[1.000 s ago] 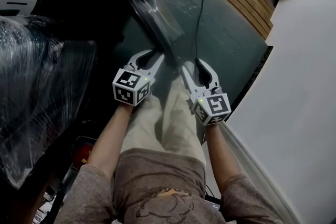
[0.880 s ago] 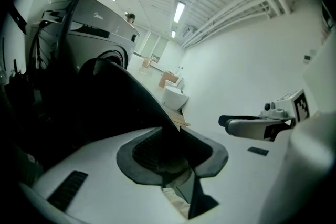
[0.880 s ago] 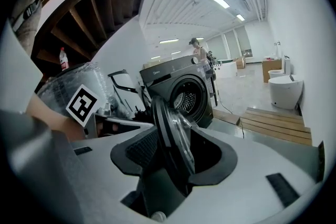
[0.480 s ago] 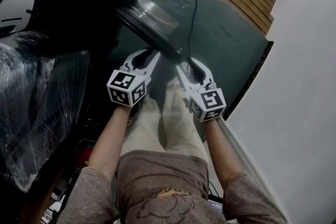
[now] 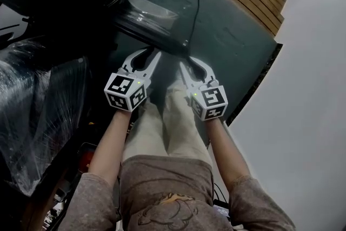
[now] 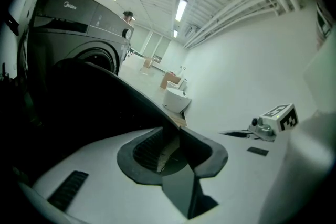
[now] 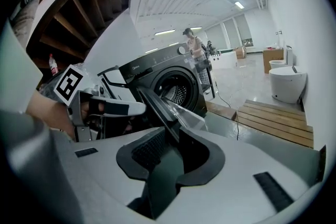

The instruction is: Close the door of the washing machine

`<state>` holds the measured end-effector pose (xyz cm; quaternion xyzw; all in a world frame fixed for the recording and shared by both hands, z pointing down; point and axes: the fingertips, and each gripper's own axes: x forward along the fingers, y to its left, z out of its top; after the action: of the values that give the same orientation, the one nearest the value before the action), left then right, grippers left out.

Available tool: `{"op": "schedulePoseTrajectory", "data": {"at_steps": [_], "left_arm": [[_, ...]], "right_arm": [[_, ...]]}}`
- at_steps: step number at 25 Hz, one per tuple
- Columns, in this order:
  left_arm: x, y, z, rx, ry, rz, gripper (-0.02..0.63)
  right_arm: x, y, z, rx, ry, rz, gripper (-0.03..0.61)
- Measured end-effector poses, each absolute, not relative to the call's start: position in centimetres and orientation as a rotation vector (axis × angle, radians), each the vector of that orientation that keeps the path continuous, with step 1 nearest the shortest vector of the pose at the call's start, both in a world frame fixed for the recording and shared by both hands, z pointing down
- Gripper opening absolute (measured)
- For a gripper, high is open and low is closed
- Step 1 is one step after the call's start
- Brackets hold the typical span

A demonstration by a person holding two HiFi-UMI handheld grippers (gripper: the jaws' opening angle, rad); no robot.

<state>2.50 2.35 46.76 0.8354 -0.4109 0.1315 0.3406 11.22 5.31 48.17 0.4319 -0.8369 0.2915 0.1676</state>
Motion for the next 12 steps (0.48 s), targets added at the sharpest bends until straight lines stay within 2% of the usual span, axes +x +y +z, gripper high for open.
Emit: {"op": "schedulePoseTrajectory", "data": {"at_steps": [4, 12], "left_arm": [[3.5, 0.7, 46.7, 2.151, -1.094, 0.339, 0.094], [4.9, -2.7, 46.4, 2.122, -1.166, 0.286, 0.094]], "right_arm": [[12.0, 3.4, 49.0, 1.199, -2.373, 0.823, 0.031], [13.2, -0.5, 50.1, 1.158, -2.394, 0.834, 0.015]]}}
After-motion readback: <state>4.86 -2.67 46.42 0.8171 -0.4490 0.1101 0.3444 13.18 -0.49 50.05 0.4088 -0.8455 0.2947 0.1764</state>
